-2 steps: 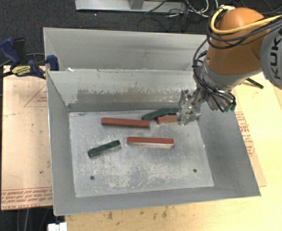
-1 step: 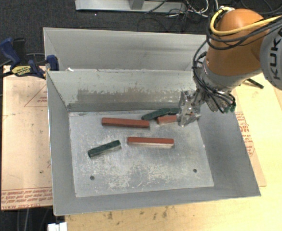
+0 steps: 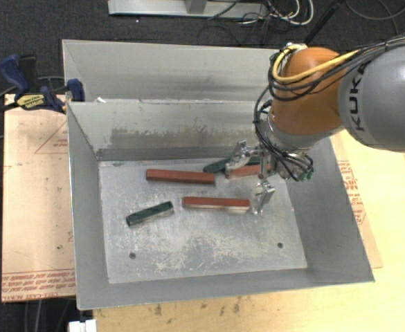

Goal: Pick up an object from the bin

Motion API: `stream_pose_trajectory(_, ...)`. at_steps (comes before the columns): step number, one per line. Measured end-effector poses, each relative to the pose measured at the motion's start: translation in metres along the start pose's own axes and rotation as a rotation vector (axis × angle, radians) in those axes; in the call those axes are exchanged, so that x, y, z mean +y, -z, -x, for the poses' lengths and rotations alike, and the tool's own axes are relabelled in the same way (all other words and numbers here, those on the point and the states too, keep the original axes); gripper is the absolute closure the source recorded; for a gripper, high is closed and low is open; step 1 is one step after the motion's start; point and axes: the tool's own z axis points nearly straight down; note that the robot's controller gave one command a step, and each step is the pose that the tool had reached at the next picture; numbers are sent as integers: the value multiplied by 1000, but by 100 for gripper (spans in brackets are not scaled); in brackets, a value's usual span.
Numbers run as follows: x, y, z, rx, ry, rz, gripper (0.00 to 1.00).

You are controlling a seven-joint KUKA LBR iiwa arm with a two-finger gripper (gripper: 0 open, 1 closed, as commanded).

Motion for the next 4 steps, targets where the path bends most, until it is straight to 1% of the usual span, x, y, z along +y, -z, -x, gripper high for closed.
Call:
stream_pose_trajectory(1,0,0,0,-1,0,0,0)
stream_pose_trajectory(2,-3,-73,-1,-10,55,-3,100)
stream_pose_trajectory(3,-3,-73,-1,-10,55,-3,100)
stream_pose_trajectory(4,9,55,14,-3,69,-1,100)
